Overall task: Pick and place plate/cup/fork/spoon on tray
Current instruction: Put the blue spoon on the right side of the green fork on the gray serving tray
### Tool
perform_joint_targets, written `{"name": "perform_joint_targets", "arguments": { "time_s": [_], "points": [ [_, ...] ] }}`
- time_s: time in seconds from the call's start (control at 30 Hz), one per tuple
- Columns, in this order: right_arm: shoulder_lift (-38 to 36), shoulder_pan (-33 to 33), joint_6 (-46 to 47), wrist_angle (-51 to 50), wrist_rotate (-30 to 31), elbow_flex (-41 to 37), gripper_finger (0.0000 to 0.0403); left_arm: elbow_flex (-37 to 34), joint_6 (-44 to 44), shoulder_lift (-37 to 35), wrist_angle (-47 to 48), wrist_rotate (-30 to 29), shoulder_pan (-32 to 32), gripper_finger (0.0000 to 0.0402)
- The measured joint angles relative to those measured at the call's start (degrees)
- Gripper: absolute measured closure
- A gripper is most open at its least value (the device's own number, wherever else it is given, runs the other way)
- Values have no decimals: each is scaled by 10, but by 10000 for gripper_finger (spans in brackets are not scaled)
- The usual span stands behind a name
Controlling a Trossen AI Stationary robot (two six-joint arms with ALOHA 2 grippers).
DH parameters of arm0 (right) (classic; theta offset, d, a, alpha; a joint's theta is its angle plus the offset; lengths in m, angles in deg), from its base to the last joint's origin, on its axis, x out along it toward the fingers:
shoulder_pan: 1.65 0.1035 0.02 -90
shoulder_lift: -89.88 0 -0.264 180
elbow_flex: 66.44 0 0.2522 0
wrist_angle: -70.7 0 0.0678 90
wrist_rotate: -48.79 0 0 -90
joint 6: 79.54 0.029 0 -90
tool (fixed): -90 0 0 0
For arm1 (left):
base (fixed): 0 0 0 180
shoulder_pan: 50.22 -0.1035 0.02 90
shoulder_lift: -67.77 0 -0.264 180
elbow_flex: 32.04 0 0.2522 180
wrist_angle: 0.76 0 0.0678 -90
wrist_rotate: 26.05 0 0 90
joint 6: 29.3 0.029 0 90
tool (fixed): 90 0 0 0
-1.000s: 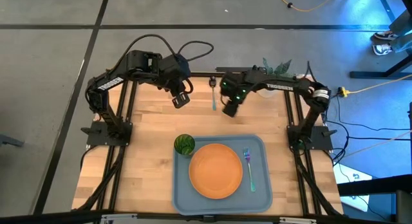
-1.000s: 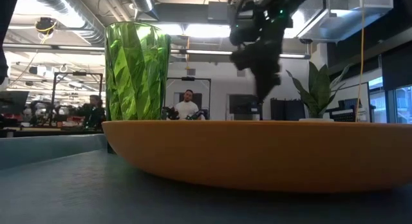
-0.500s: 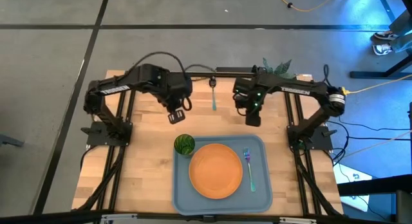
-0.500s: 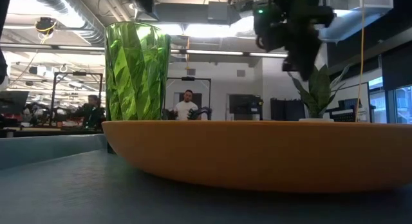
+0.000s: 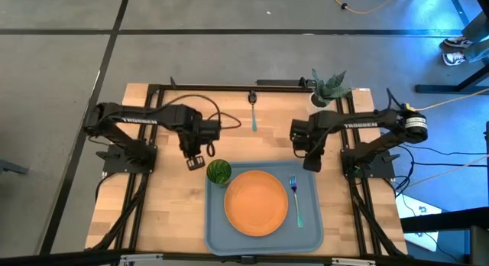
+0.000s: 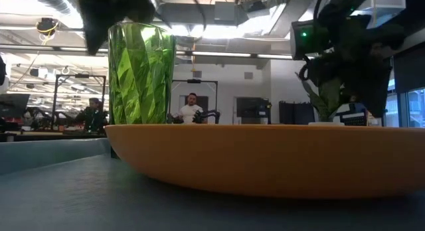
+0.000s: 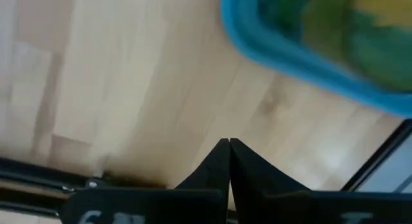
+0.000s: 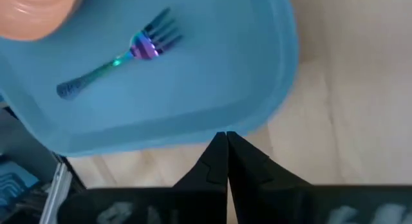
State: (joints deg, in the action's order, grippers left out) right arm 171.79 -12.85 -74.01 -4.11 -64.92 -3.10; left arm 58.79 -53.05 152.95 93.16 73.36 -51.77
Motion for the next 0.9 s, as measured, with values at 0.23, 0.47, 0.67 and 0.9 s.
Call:
{"name": "perform_joint_targets", "arguments": {
  "time_s": [0.23,0.47,0.67,0.9],
  "points": [
    [0,33,49,111,-4,-38,399,-65,-15,-10,-14,-8,2,401],
    [0,8,34,168,73,13,398,-64,-11,-23,-12,-40,-7,401],
    [38,-51,79,155,107,138,398,-64,-16,-51,-13,-43,-21,401],
    [169,-114,70,83,138,325,398,-64,-32,-82,-12,-44,-23,401]
  ]
}}
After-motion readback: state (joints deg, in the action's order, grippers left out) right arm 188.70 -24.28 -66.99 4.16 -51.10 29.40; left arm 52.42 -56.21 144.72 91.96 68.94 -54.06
